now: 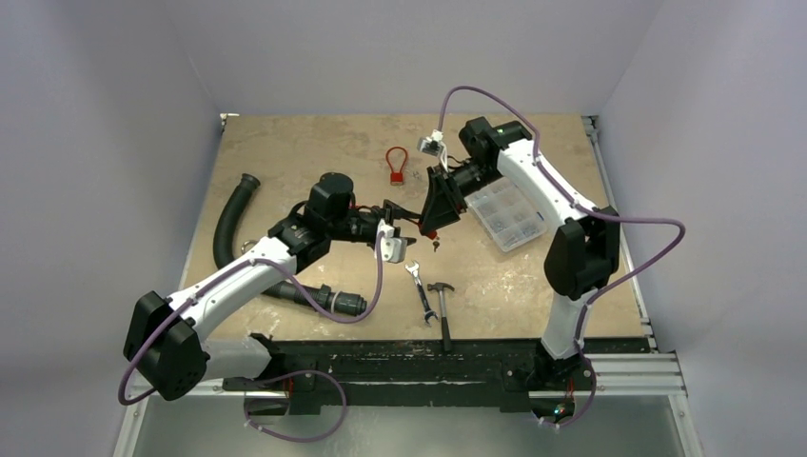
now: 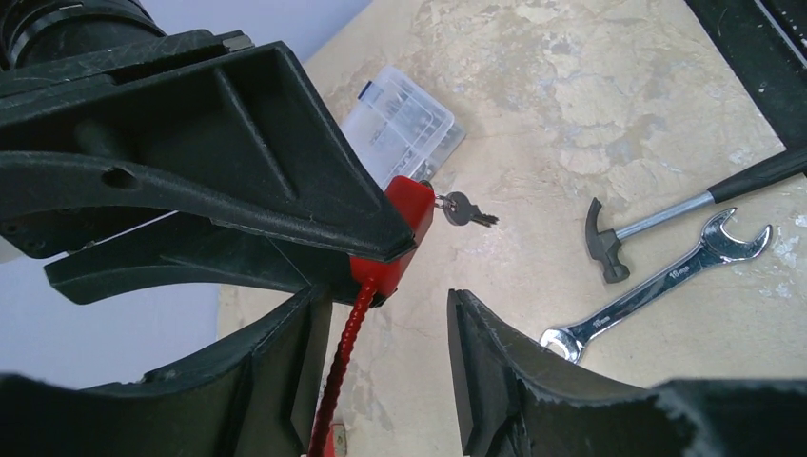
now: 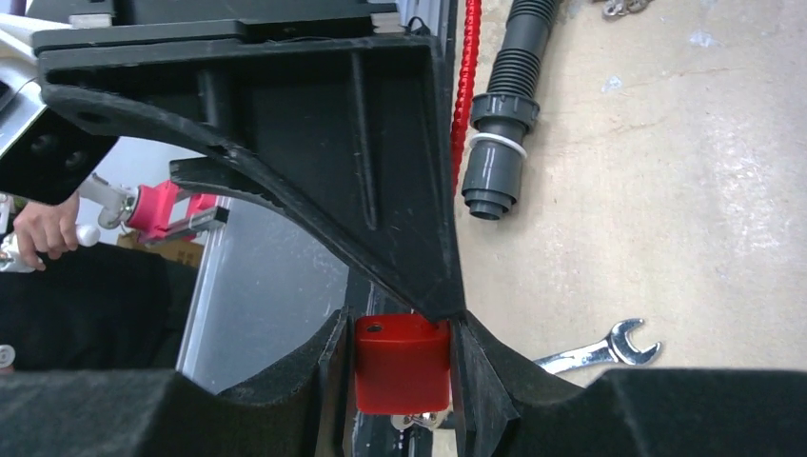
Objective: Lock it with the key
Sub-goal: Pick up the lock from the center of the board.
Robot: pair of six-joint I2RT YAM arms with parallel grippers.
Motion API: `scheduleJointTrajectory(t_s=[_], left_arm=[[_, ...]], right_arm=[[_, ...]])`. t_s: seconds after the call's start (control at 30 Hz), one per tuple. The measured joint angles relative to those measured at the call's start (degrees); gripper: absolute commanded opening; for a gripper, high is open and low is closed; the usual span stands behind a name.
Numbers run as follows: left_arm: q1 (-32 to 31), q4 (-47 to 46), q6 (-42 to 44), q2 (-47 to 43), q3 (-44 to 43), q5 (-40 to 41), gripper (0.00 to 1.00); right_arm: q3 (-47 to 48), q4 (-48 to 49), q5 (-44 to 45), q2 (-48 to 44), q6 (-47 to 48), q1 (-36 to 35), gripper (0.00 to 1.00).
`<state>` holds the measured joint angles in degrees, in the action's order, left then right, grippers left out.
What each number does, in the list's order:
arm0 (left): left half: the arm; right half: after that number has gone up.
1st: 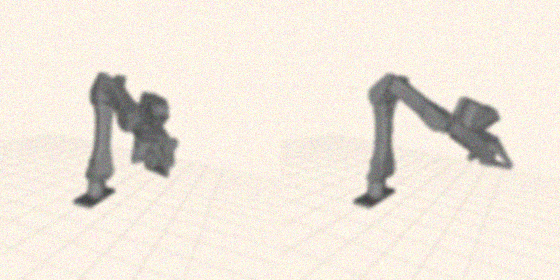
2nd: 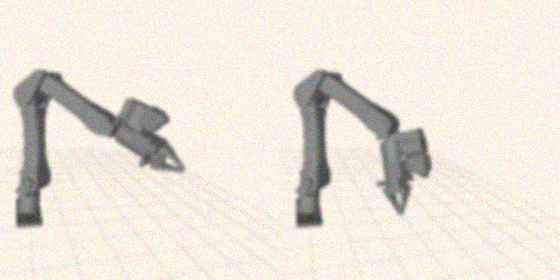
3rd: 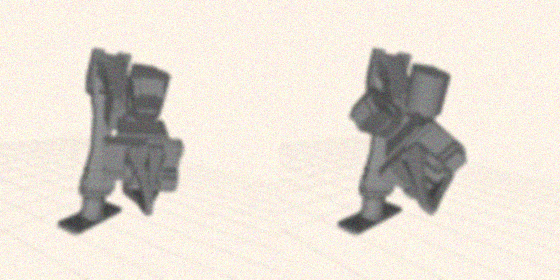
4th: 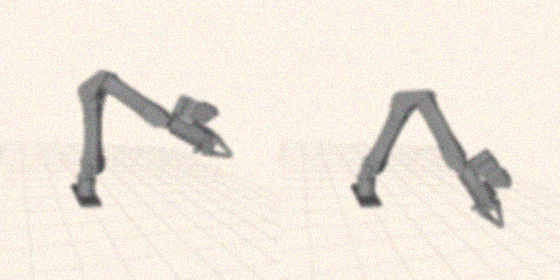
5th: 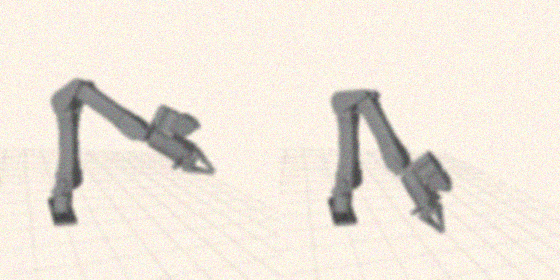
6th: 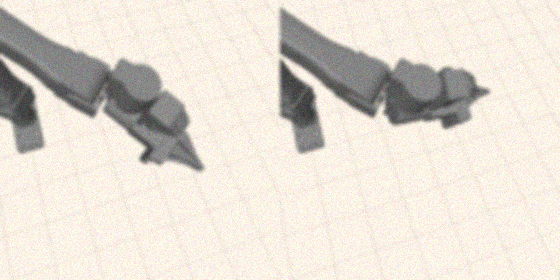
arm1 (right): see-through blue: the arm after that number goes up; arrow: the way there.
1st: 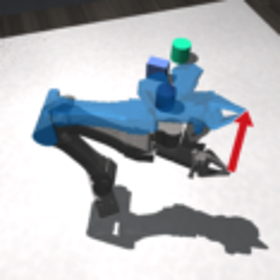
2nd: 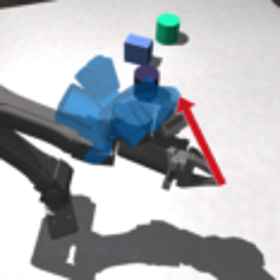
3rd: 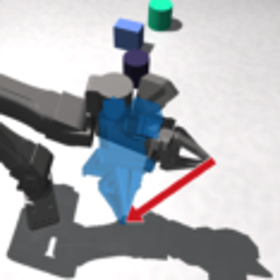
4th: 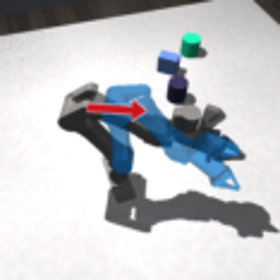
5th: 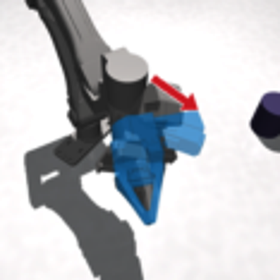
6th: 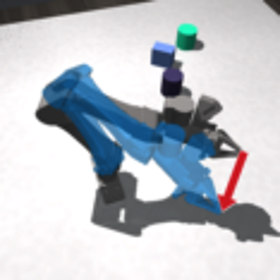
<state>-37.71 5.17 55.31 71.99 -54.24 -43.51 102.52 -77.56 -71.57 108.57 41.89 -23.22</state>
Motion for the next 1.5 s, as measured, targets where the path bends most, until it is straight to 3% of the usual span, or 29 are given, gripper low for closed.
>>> scheduleJointTrajectory(t_s=[0.27,0.7,0.8,0.87,1.0,1.07,1.1,1.17,1.33,1.5], left_arm=[[-0.2,0.1,3.5,-0.5,0.0,-3.0,0.40],[-0.7,1.2,5.4,-0.4,0.0,-7.4,0.35],[-0.7,1.9,5.4,0.3,-0.2,-7.5,0.31],[-0.7,2.0,5.4,0.5,-0.2,-7.5,0.21],[-0.7,3.0,5.9,0.5,-0.3,-7.5,0.00],[-0.7,3.2,5.8,0.5,-0.3,-7.3,0.00],[-0.7,3.2,5.8,0.4,-0.3,-7.3,0.00],[-0.5,3.4,5.0,0.3,-0.3,-6.7,0.00],[2.2,4.2,0.8,-0.4,-0.3,-6.2,0.00],[4.9,1.9,-5.1,-2.6,-0.3,-5.0,0.00]], right_arm=[[-0.8,-1.0,-0.2,-1.5,2.5,-0.7,0.14],[-2.6,-0.9,-1.5,-1.7,5.1,-2.6,0.15],[-2.6,-0.9,-1.4,-1.8,5.5,-2.9,0.16],[-2.6,-0.9,-1.4,-1.9,5.7,-3.2,0.18],[-2.5,-1.1,-0.6,-1.9,5.7,-3.5,0.39],[-2.4,-1.2,-0.3,-1.9,5.7,-3.5,0.53],[-2.3,-1.2,-0.2,-1.9,5.5,-3.5,0.62],[-1.7,-1.2,-0.5,-1.9,4.7,-3.3,0.96],[1.7,-0.8,-1.1,-2.8,3.0,0.7,0.99],[4.0,-0.2,-1.2,-4.9,0.6,10.1,0.84]])
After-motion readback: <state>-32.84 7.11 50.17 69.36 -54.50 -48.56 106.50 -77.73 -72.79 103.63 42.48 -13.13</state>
